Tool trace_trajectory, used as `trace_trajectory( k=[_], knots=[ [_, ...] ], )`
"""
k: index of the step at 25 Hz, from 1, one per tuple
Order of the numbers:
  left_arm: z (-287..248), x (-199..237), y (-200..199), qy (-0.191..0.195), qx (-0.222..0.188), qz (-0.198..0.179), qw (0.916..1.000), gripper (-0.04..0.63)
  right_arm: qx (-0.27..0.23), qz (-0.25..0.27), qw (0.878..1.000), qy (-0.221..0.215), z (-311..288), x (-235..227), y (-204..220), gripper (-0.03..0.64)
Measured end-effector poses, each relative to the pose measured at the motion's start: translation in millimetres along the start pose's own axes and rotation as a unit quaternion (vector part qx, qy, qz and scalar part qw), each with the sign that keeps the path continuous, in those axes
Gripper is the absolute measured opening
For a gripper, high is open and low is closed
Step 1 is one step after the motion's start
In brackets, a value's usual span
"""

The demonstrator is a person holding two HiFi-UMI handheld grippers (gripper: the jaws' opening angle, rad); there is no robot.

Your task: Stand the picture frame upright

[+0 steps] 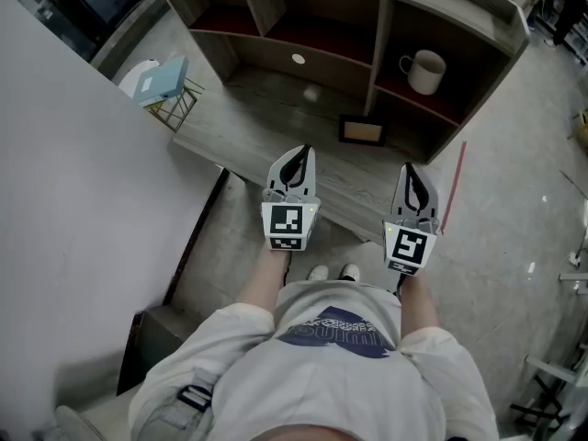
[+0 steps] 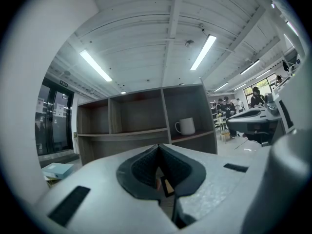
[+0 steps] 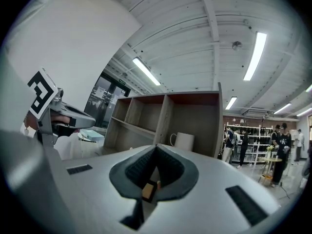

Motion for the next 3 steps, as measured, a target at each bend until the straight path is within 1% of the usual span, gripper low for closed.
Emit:
trace_trajectory(
  k=[3],
  knots=[
    [-2.8, 1.9, 0.6, -0.004, 0.000, -0.001, 1.0000, 0.006, -0.001, 0.025, 1.000, 0.002, -4.0, -1.1, -1.8, -0.003]
  ],
)
Point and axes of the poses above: the fingertips, and each gripper's own axes: z backward along the fingers, x to its left, y out of its underside, the point moved 2 cm from there along z, backward along the fingers, and after that the axes turned 15 degrees about -z, right-handed, at the moved point
